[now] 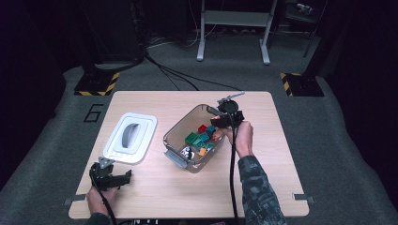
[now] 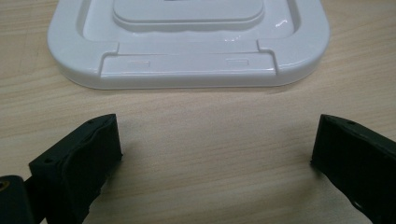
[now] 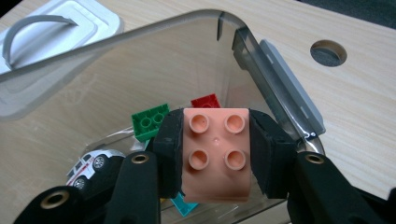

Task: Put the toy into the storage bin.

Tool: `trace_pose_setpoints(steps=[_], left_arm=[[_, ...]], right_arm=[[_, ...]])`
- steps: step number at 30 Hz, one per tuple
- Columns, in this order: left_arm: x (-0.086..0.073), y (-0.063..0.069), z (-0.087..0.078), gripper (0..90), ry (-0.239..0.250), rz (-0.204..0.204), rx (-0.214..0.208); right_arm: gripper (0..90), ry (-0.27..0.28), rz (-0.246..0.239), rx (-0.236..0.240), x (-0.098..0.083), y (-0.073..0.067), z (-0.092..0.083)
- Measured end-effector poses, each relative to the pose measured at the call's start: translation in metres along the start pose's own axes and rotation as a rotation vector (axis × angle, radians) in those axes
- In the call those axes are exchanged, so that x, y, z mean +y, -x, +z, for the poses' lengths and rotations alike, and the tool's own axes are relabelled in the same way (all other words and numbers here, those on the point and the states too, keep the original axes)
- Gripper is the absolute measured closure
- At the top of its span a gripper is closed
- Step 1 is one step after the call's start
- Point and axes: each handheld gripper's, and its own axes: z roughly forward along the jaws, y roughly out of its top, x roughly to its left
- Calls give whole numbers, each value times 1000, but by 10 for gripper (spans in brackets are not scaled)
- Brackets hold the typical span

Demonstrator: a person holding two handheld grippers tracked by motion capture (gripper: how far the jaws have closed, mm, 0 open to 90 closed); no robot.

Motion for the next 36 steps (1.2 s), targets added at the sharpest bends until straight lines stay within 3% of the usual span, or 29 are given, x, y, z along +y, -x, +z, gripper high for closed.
trace_pose_setpoints(steps=[14,19,26,36], left_arm=[[0,0,0,12,1,0,0],[0,0,0,12,0,-1,0],[0,0,0,12,0,-1,0],[0,0,0,11,0,-1,0]], right_arm=[[575,-33,-18,-12,-11,-5,6],[437,-17,-6,-20,-12,-6,0],[234,39,-2,-12,-19,-6,-22],[114,83,35,12,-53,7,-46]])
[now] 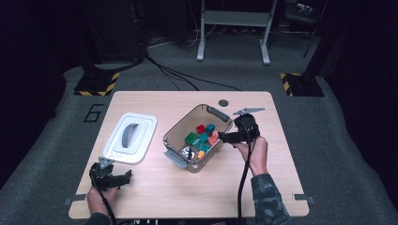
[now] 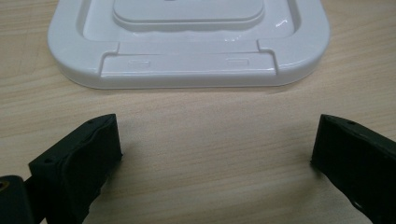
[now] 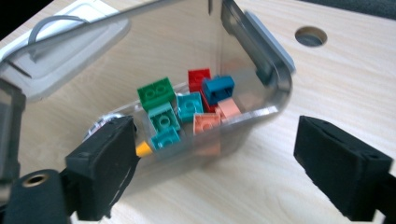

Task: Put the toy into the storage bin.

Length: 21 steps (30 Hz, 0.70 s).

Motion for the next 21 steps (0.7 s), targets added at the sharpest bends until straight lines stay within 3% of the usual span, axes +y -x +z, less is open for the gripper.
trace_pose_setpoints(steps=[10,21], left_arm=[[0,0,0,11,-1,1,0],[0,-1,0,12,-2,8,0]], right_arm=[[63,-7,39,-38,-53,22,-5],[20,-7,93,-136,-106,41,1]])
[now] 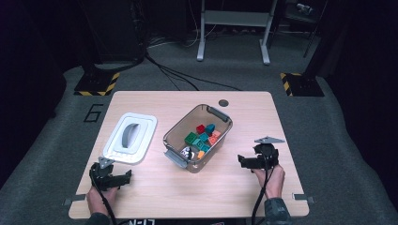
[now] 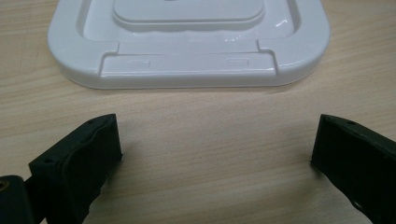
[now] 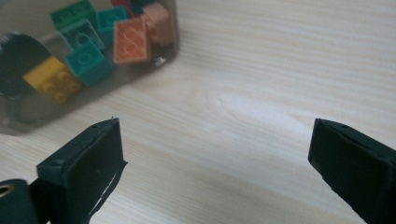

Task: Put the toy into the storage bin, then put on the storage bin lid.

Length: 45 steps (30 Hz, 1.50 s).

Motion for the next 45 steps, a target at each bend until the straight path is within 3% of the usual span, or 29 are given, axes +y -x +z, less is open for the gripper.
trace_pose_setpoints(steps=[8,16,20,24,33,38,41,43,45], left_arm=[[0,0,0,11,-3,3,1],[1,-1,-1,9,-10,8,-19],[4,1,-5,3,26,9,15],[24,0,-10,2,63,25,-2],[75,-1,-7,2,102,4,-80],[91,-6,9,2,76,15,-68],[98,-11,18,1,65,-8,-68],[103,-14,23,2,66,0,-52],[110,-19,29,9,49,-7,-62]], right_arm=[[1,-20,54,-36,-31,14,18],[0,-32,57,-95,-57,23,28],[0,-13,26,-118,-64,21,33],[0,15,-1,-104,-66,22,35],[0,12,-20,-88,-64,28,37],[0,13,-21,-88,-63,29,37],[0,13,-21,-86,-63,29,37],[0,13,-23,-89,-63,29,37],[0,14,-13,-86,-63,28,38]])
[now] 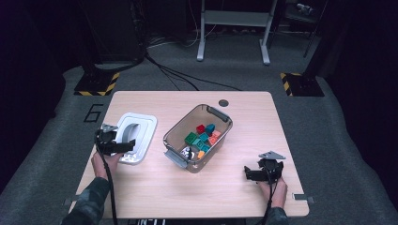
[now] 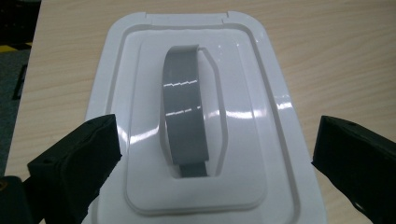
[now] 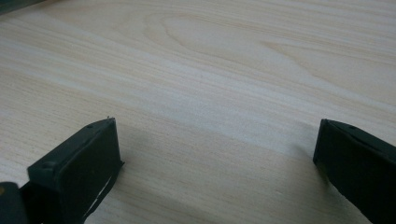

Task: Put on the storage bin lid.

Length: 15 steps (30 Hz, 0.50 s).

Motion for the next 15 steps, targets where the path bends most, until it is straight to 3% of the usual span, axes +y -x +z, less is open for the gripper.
trace_pose_setpoints(steps=[4,8,10,15], left_arm=[[15,-7,14,33,-23,-38,-37],[26,-10,31,170,-72,-32,-67],[28,-10,37,193,-85,-58,-78],[27,-14,49,364,-113,-89,-25]], right_arm=[[0,0,0,-2,0,0,0],[0,0,0,-4,0,0,0],[0,0,0,-4,0,0,0],[0,1,2,-5,0,-1,0]])
